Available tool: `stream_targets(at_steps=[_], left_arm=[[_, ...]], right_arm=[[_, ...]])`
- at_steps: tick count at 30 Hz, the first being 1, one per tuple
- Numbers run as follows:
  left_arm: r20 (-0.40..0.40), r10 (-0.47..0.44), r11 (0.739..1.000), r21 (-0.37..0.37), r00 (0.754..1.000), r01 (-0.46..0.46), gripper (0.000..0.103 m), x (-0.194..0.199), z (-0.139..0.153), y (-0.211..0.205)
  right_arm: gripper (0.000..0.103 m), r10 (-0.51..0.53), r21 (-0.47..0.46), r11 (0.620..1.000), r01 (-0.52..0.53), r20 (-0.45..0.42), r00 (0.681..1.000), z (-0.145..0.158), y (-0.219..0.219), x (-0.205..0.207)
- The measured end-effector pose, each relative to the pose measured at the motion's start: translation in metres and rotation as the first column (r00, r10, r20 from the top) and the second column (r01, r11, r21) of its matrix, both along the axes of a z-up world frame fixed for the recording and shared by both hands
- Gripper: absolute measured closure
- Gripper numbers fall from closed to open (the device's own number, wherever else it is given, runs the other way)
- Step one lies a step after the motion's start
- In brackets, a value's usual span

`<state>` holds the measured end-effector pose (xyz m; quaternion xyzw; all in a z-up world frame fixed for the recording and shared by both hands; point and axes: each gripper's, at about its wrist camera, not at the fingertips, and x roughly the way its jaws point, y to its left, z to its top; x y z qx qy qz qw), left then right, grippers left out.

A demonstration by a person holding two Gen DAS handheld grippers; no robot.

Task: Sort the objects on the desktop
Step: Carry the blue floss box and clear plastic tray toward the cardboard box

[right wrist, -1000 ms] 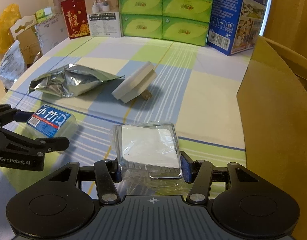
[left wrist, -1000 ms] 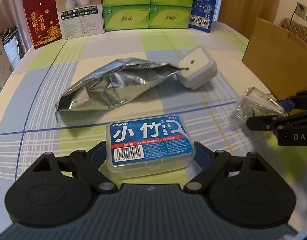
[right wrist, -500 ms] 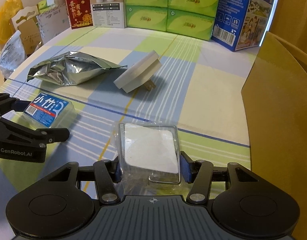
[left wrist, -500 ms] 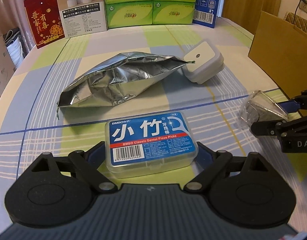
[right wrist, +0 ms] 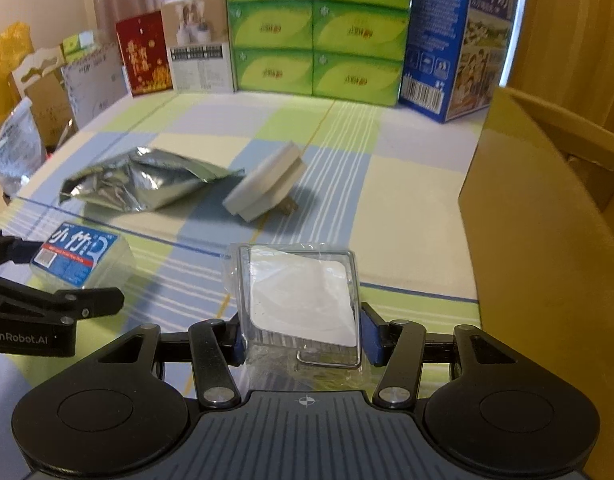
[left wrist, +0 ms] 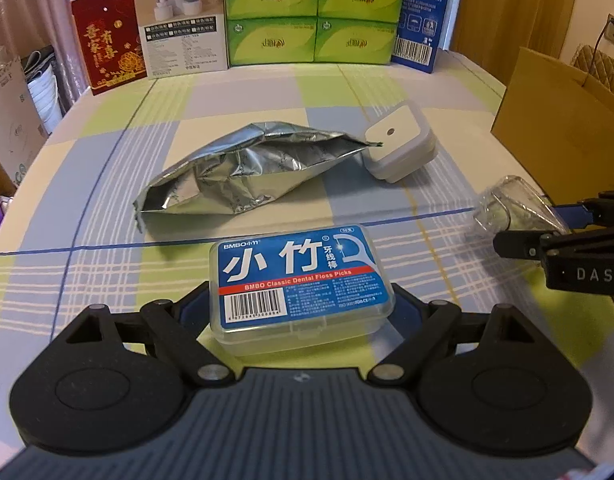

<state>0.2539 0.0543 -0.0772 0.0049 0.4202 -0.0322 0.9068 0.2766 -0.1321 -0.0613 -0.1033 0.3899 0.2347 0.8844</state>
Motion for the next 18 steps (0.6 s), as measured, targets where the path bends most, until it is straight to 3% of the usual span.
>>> stream_targets(at_steps=[10, 14, 18], left_arm=[[0.044, 0.023, 1.0, 0.001, 0.999, -0.023, 0.017, -0.042, 0.041, -0.017], [0.065, 0.019, 1.0, -0.001, 0.998, -0.019, 0.017, -0.062, 0.057, -0.029], [0.059, 0.036, 0.998, -0.05, 0.998, -0.033, 0.017, -0.083, 0.072, -0.035]], right_arm=[[0.053, -0.032, 0.056, 0.998, 0.026, 0.114, 0.993, 0.037, -0.022, -0.065], [0.053, -0.051, 0.09, 0.995, 0.041, 0.11, 0.993, 0.045, -0.035, -0.092], [0.053, -0.088, 0.132, 0.989, 0.071, 0.129, 0.988, 0.061, -0.052, -0.113]])
